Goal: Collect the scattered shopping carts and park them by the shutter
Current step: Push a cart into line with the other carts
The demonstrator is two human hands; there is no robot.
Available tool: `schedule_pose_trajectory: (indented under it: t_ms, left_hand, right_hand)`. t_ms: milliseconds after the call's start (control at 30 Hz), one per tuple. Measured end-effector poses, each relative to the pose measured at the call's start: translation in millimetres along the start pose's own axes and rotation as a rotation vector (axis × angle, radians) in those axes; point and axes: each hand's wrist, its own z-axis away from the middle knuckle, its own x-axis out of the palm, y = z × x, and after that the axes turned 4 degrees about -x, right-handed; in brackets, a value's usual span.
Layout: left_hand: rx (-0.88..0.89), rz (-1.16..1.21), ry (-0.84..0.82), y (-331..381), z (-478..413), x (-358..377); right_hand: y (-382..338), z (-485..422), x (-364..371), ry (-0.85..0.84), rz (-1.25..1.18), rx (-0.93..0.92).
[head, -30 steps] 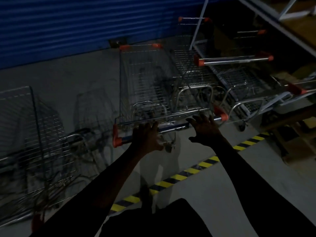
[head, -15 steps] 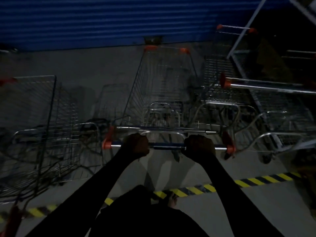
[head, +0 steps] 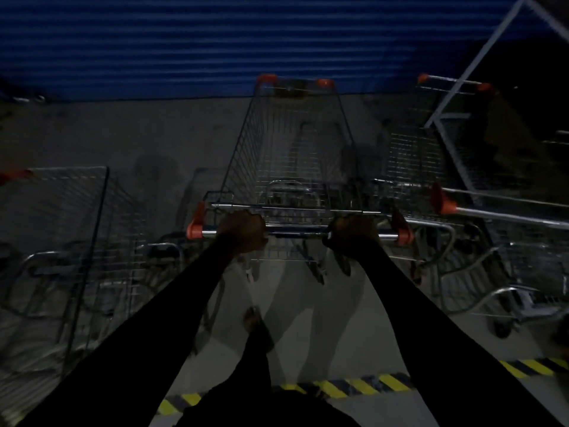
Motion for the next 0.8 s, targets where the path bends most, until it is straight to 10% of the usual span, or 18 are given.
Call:
schedule_pose_trajectory:
  t_ms: [800]
  left_hand:
    - [-0.045, 0.074, -0.034, -105.8, -69.6, -17.6]
  right_hand:
    - [-57.7, -103.1, -45.8, 0.096, -0.196, 0.020]
